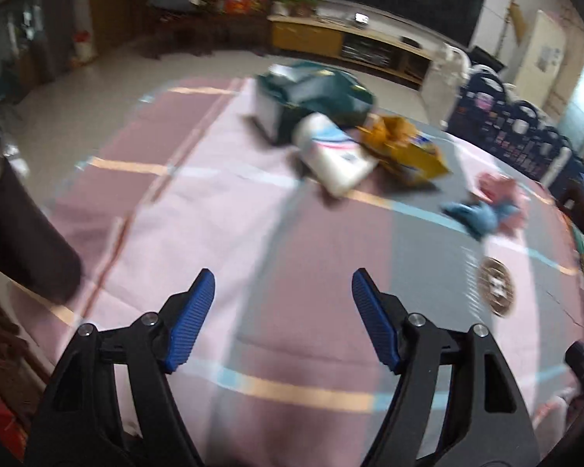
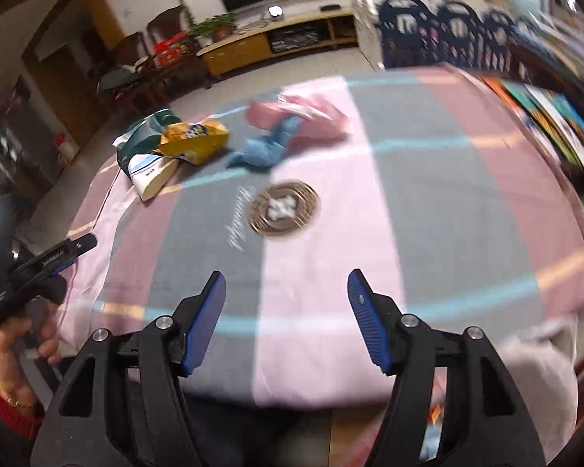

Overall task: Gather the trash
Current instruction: 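Move both open tools back over the trash on the table, then grasp the white paper cup with the left tool while the right tool grasps the yellow chip bag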

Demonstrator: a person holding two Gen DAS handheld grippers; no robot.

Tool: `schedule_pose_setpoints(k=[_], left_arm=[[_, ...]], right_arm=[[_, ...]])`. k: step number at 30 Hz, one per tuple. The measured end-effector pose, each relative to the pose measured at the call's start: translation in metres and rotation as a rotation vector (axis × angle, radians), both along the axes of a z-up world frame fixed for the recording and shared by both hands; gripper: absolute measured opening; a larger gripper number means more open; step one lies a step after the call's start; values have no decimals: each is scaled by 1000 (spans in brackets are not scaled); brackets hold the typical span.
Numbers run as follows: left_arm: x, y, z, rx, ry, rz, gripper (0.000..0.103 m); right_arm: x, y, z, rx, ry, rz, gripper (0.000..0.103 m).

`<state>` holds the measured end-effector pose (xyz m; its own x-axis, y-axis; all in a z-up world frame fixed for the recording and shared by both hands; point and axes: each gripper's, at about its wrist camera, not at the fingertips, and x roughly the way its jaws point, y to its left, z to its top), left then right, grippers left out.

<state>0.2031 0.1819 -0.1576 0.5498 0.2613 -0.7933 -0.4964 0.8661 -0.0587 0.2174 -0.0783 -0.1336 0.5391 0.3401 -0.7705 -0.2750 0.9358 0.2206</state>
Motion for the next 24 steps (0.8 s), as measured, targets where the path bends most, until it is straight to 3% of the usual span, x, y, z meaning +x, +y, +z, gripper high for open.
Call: schedule_pose_setpoints(k=[5, 9, 13, 16, 17, 18, 19, 22, 24], left_arm=[[33, 56, 1, -78, -68, 56, 69], [50, 80, -2, -48, -108, 116, 69], [61, 94, -16, -154, -131, 87, 69], [72, 107, -28, -268, -163, 65, 76], [76, 111, -31, -285, -167, 68, 76], [81, 113, -33, -298, -169, 68, 76], [88, 114, -35, -312, -176, 65, 77], [109, 109, -43, -343, -169, 47, 79], [122, 101, -49, -365, -159, 25, 81]], right_arm=[[64, 83, 7, -47, -77, 85, 64], [114, 151, 4, -142, -147, 164, 64], [144, 209, -23, -300, -188, 277, 64], [156, 229, -43, -380, -189, 337, 62], [156, 231, -47, -386, -189, 356, 54], [156, 232, -50, -396, -185, 374, 25], [155, 231, -53, -400, -173, 375, 12], [155, 217, -53, -336, -146, 365, 3], [153, 203, -51, -299, -128, 345, 2]])
